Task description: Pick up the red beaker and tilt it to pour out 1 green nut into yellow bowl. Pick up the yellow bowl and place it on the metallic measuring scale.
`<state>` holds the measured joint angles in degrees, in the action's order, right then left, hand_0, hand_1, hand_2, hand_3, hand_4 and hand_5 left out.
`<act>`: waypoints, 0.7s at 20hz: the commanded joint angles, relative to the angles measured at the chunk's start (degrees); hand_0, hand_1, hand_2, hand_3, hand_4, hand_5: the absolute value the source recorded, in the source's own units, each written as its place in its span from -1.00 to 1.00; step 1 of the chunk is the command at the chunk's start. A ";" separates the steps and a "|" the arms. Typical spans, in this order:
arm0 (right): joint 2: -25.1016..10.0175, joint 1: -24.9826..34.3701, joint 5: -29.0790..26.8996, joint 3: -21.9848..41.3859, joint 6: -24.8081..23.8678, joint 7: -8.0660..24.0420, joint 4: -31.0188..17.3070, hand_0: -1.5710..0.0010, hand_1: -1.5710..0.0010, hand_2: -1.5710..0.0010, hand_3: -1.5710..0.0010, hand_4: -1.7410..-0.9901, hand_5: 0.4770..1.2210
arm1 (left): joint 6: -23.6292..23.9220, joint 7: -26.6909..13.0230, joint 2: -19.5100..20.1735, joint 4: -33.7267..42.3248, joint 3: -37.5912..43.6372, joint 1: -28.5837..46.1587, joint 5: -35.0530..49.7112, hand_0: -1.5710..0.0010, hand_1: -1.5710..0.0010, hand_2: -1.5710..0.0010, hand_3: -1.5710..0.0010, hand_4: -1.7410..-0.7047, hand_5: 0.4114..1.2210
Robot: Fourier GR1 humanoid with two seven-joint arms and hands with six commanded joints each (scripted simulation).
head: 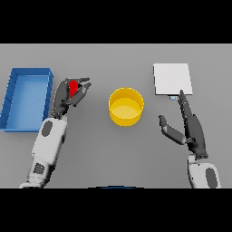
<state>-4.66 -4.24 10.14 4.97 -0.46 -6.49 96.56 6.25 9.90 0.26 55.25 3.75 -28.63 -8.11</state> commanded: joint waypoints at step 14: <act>-0.47 -1.30 3.02 1.26 -0.91 0.29 1.73 1.00 1.00 1.00 1.00 0.33 -0.39 | -2.84 -12.74 8.93 10.96 -16.98 -4.79 -12.75 -0.99 -0.99 -0.99 -0.99 -0.98 0.73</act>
<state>-5.15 -5.55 13.16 6.21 -1.39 -6.37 98.29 3.38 -2.83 9.19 66.22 -13.22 -33.42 -20.72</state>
